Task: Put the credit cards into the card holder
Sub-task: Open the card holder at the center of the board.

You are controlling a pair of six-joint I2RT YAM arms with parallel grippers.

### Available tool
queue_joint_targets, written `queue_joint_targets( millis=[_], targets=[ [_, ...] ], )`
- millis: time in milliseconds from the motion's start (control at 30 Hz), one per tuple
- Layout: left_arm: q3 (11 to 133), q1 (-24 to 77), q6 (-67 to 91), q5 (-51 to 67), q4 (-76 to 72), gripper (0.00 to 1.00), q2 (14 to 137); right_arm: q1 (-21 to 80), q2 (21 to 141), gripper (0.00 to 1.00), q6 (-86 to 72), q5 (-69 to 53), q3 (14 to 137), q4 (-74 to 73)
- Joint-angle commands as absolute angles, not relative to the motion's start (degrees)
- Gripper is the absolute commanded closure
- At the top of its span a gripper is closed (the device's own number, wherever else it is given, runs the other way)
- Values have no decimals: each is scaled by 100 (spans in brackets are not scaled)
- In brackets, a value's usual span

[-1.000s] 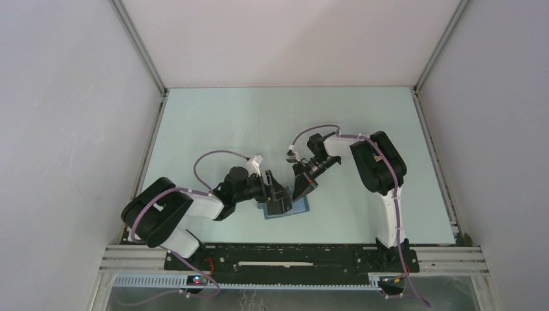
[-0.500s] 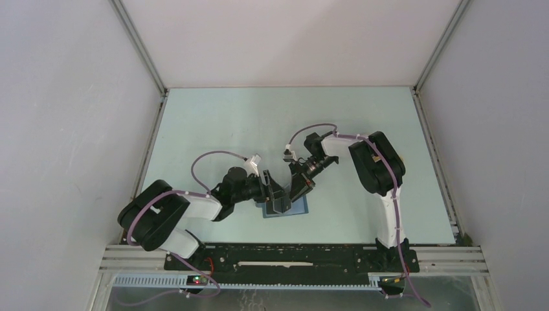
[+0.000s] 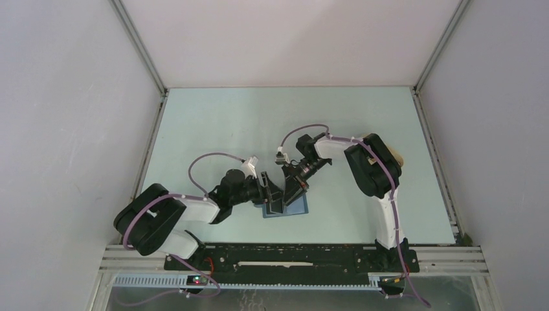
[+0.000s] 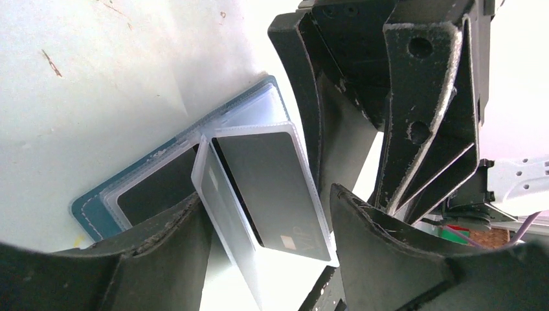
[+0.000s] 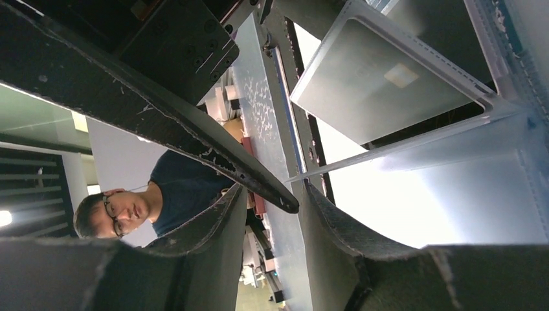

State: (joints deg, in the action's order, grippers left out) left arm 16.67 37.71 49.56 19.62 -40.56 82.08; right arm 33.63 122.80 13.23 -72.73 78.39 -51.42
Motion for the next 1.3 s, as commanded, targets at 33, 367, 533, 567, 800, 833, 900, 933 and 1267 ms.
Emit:
queue_joint_targets(
  millis=[33, 367, 533, 567, 800, 833, 900, 933, 1267],
  targets=[
    [1515, 3761, 4966, 1855, -4158, 33, 7992, 3384, 12296, 53, 1439, -7445, 8011, -5184],
    [1420, 3760, 4936, 1608, -3642, 45, 7647, 3428, 12375, 49, 1425, -7484, 8038, -5176],
    [1401, 3761, 4820, 1361, -3136, 45, 7226, 3437, 12367, 49, 1441, -7441, 8044, -5176],
    [1400, 3754, 4790, 1314, -3023, 45, 7125, 3437, 12372, 49, 1441, -7424, 8047, -5174],
    [1469, 3753, 4562, 957, -2223, 44, 6583, 3423, 12351, 50, 1446, -7262, 8051, -5168],
    [1488, 3761, 4521, 914, -2118, 45, 6526, 3420, 12323, 50, 1454, -7226, 8058, -5172],
    [1530, 3762, 4433, 775, -1851, 45, 6367, 3383, 12242, 50, 1502, -7116, 8076, -5188],
    [1557, 3761, 4393, 709, -1715, 46, 6266, 3368, 12185, 51, 1534, -7058, 8077, -5198],
    [1661, 3766, 3736, 1269, -2001, 46, 5476, 3172, 10696, 52, 2569, -5385, 8014, -5421]
  ],
)
